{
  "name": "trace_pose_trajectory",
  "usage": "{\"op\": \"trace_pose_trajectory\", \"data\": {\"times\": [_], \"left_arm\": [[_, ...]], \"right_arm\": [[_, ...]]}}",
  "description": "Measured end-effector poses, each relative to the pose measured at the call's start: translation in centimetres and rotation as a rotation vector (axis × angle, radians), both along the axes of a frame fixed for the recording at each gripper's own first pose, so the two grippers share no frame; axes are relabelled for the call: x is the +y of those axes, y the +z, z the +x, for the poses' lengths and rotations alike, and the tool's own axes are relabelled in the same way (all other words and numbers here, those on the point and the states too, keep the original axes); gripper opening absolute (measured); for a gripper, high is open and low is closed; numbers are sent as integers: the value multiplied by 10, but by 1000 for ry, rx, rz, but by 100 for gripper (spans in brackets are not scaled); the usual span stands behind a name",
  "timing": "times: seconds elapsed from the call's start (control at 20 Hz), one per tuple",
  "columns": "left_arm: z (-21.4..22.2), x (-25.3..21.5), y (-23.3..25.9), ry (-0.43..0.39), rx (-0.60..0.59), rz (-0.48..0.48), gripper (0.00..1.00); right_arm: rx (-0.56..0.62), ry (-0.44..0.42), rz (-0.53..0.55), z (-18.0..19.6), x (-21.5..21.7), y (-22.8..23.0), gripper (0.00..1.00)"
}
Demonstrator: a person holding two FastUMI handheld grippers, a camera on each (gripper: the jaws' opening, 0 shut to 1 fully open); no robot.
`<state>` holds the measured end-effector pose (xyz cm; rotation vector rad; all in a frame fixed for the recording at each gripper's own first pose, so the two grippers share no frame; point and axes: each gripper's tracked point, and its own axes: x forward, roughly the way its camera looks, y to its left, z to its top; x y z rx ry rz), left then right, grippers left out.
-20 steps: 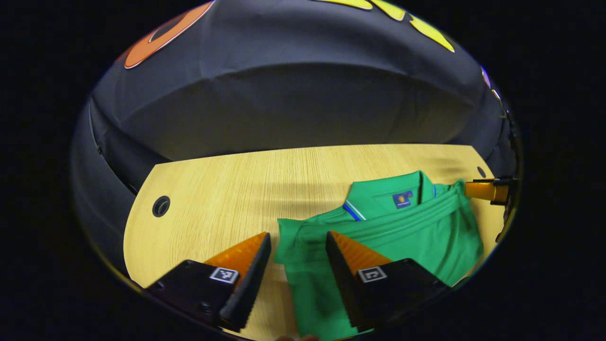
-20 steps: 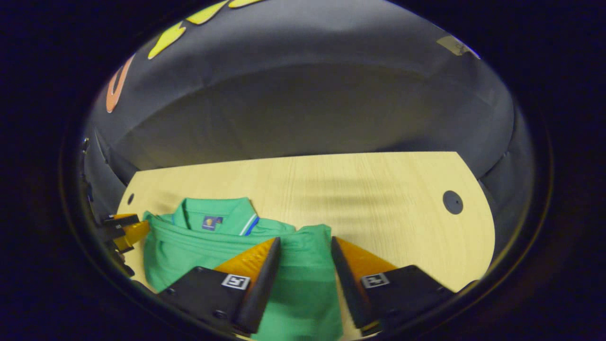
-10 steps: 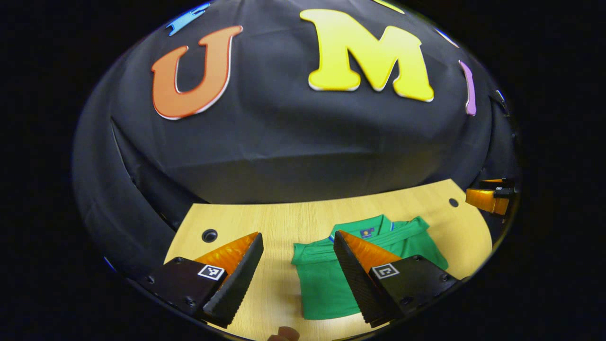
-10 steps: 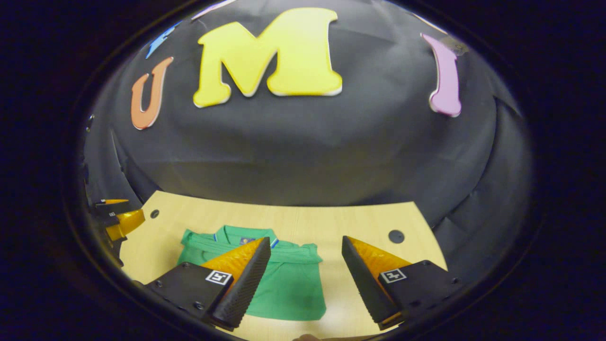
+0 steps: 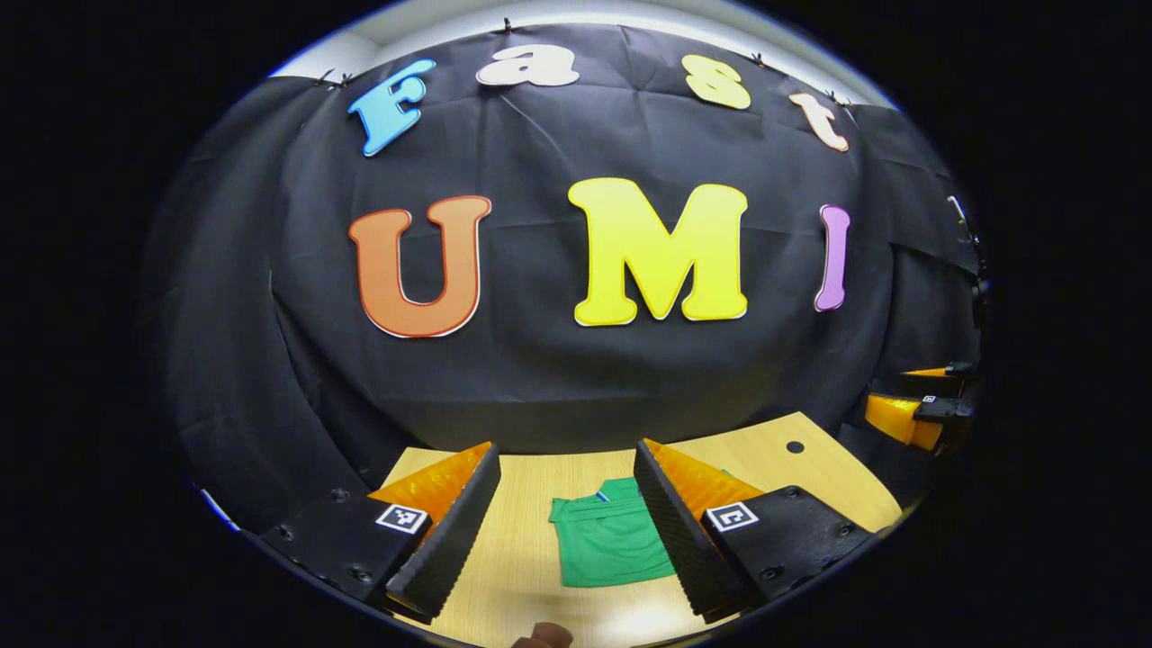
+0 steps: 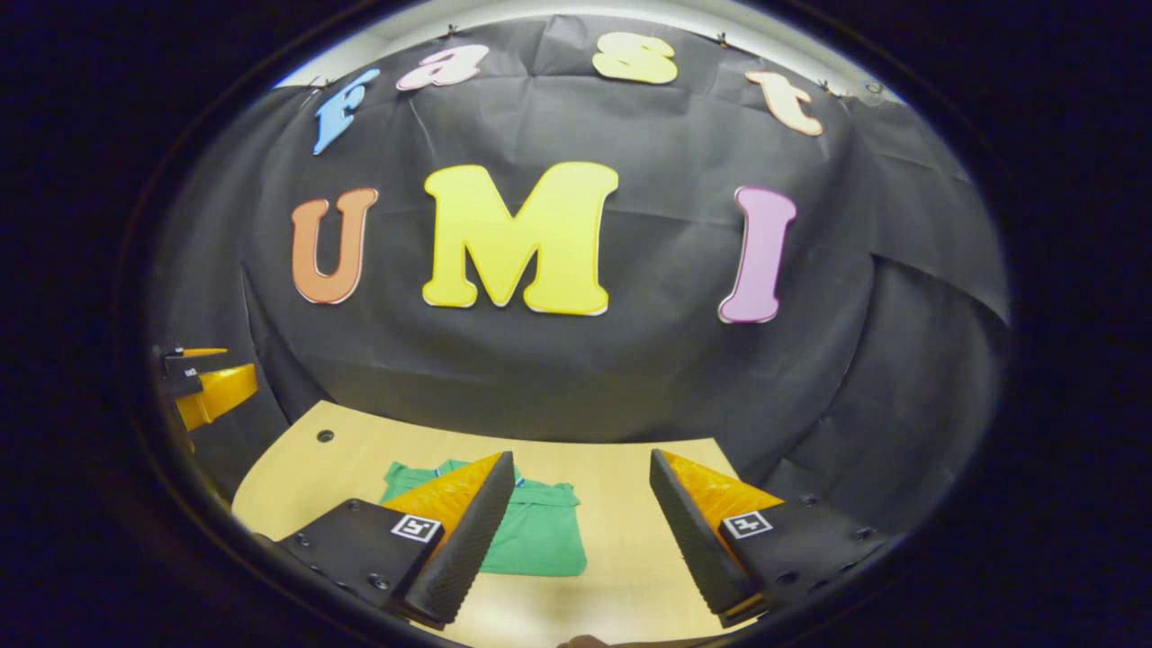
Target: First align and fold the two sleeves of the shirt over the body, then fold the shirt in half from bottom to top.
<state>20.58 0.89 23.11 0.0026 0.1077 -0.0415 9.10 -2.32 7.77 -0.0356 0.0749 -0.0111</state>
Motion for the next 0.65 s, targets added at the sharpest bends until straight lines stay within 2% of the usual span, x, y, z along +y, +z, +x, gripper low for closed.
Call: {"op": "trace_pose_trajectory", "data": {"times": [0.05, 0.1, 0.15, 0.2, 0.35, 0.45, 0.5, 0.65], "left_arm": [[-11, -3, 2, 6, -5, -16, 96], [-21, -4, 6, 11, -16, -34, 96], [-32, -5, 7, 21, -18, -52, 96], [-42, -6, 8, 21, -32, -64, 96], [-73, -7, 12, 37, -68, -60, 96], [-89, -12, 14, 43, -83, -35, 96], [-97, -16, 14, 38, -92, -35, 96], [-117, -30, 14, 17, -115, -50, 96]], "right_arm": [[-31, 0, -15, -17, 1, 8, 93], [-58, 0, -25, -32, 3, 14, 97], [-84, 5, -30, -47, 7, 19, 97], [-105, 7, -30, -60, 10, 21, 93], [-164, 29, -24, -96, 22, 24, 95], [-181, 37, -5, -117, 28, 19, 96], [-186, 34, 8, -124, 30, 14, 93], [-173, 22, 45, -137, 29, 2, 93]]}}
